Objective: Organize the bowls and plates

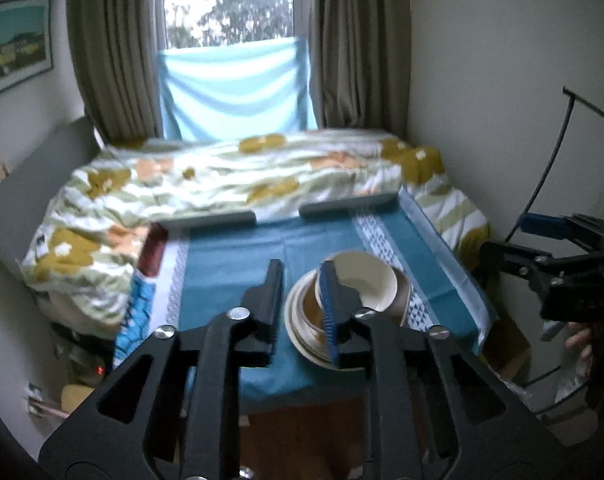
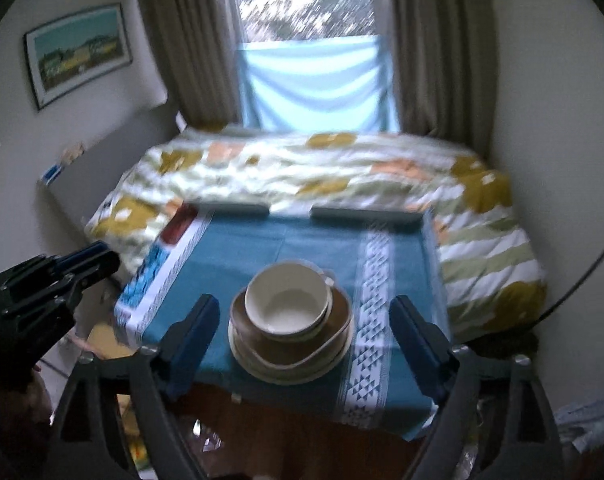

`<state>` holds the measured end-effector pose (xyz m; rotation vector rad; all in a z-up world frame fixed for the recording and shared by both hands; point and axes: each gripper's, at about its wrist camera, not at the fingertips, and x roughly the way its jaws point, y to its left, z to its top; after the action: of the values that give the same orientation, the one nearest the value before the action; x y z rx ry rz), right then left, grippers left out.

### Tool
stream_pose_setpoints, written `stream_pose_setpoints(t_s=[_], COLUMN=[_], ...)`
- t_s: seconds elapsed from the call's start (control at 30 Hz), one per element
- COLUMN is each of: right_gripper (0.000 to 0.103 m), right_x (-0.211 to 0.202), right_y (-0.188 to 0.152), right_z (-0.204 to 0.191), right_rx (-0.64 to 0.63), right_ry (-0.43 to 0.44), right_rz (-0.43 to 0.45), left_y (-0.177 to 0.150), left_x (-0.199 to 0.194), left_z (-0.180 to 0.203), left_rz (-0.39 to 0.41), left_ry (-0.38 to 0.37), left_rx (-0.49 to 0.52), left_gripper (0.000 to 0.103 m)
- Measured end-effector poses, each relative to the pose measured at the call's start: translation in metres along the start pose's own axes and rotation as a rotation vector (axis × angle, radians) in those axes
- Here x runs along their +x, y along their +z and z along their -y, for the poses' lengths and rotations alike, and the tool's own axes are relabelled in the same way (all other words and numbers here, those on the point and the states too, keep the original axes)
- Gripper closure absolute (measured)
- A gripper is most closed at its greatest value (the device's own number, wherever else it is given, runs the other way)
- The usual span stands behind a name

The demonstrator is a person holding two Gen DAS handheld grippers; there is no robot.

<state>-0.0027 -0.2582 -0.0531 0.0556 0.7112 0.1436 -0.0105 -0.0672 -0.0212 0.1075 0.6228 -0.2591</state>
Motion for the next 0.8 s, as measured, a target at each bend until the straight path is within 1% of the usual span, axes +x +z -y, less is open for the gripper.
stream_pose_setpoints(t_s=[0.03, 0.07, 0.1, 0.17, 0.23, 0.27, 0.33, 0.47, 0.57, 0.8], right_gripper=[0.013, 0.005, 0.002, 0.001, 0.001, 0.001, 0.001, 0.001, 0.001, 0.001], right_x=[-0.006, -0.013, -0.019, -0.029, -0.037, -0.04, -0.045, -0.049, -0.049, -0.054], right_y=[0.001, 0.003, 0.006, 0.008, 0.008, 0.007, 0.006, 0.003, -0.001, 0.001], right_z=[-0.002, -0.005, -0.007, -0.014, -0.023, -0.026, -0.033, -0.042, -0.044, -0.044], right_rx=[0.005, 0.011, 0.019, 0.03, 0.016, 0.007, 0.0, -0.015, -0.006, 0.023], right_ry=[-0.015, -0.034, -0.058, -0.095, -0.13, -0.147, -0.177, -0.193, -0.19, -0.193], right_rz=[0.019, 0.043, 0.063, 0.109, 0.149, 0.163, 0.194, 0.23, 0.249, 0.277], left_y=[0.002, 0.004, 0.004, 0.006, 0.008, 0.008, 0.008, 0.002, -0.001, -0.001], left_x=[-0.006, -0.017, -0.029, -0.049, -0.057, -0.062, -0.068, -0.076, -0.08, -0.075], left_z=[-0.002, -0.006, -0.009, -0.014, -0.017, -0.019, -0.024, -0.032, -0.037, -0.039], left_rz=[0.015, 0.058, 0.118, 0.196, 0.205, 0.218, 0.232, 0.266, 0.286, 0.288], left_ry=[0.012, 0.039, 0.066, 0.102, 0.12, 0.142, 0.151, 0.166, 0.166, 0.167], left_rx=[0.002, -0.001, -0.002, 0.015, 0.026, 0.024, 0.012, -0.032, -0.04, -0.046], left_gripper=[0.037, 0.0, 0.0, 0.0, 0.0, 0.0, 0.0, 0.0, 0.0, 0.0])
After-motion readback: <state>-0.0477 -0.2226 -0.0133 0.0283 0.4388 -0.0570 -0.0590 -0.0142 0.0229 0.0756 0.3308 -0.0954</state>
